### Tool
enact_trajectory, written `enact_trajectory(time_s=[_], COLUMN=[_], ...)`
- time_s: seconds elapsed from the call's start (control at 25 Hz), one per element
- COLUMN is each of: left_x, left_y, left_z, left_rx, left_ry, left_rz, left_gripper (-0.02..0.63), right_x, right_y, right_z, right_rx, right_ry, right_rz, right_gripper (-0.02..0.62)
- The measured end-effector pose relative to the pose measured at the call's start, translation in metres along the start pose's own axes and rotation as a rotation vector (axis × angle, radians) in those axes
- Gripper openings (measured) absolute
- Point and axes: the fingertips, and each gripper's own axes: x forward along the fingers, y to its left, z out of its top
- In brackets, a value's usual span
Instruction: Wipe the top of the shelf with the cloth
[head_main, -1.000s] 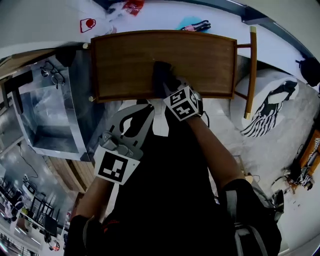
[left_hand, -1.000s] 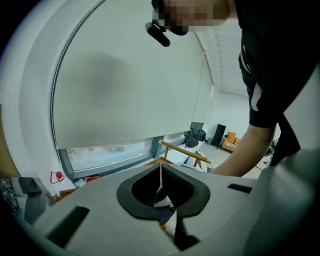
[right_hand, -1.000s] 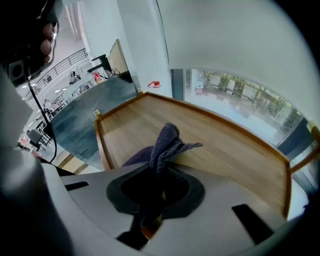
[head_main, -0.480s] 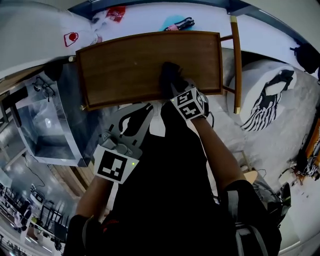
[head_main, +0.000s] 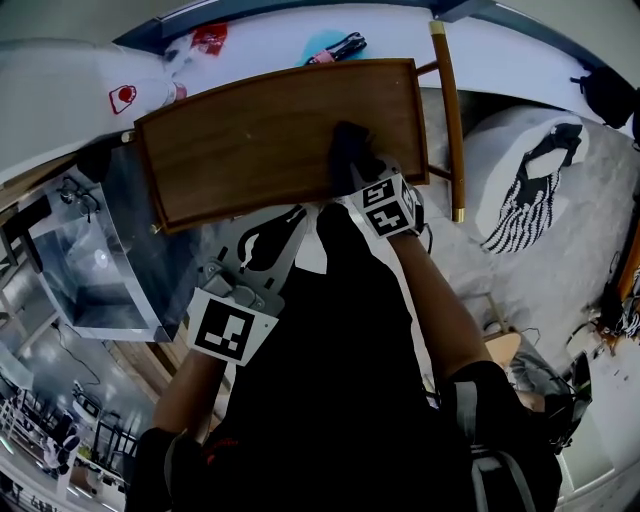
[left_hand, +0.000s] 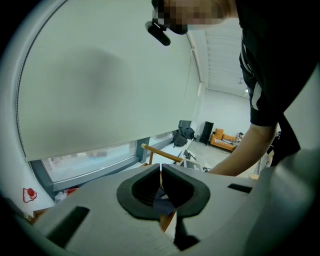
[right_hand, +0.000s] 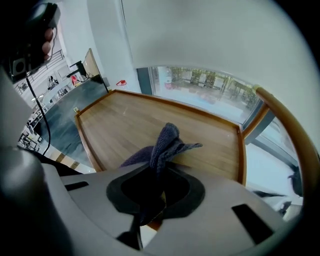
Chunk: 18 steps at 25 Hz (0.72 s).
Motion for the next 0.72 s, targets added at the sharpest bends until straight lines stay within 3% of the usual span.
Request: enact_trajectory(time_s=[0.4, 0.72], left_x=[0.017, 0.015], left_y=[-0.007, -0.004], left_z=[0.013, 0.024], left_rx=[0.02, 0.032], left_ry=[-0.009, -0.023], left_rz=[-0.03, -0.042], left_gripper=[0.028, 0.028], right_x=[-0.016, -0.028], right_y=[-0.045, -0.056], right_z=[-0.019, -0.025], right_rx=[0.047, 0.043], right_ry=[0.031, 0.06], right_rz=[-0.084, -0.129], right_gripper=[0.041, 0.041])
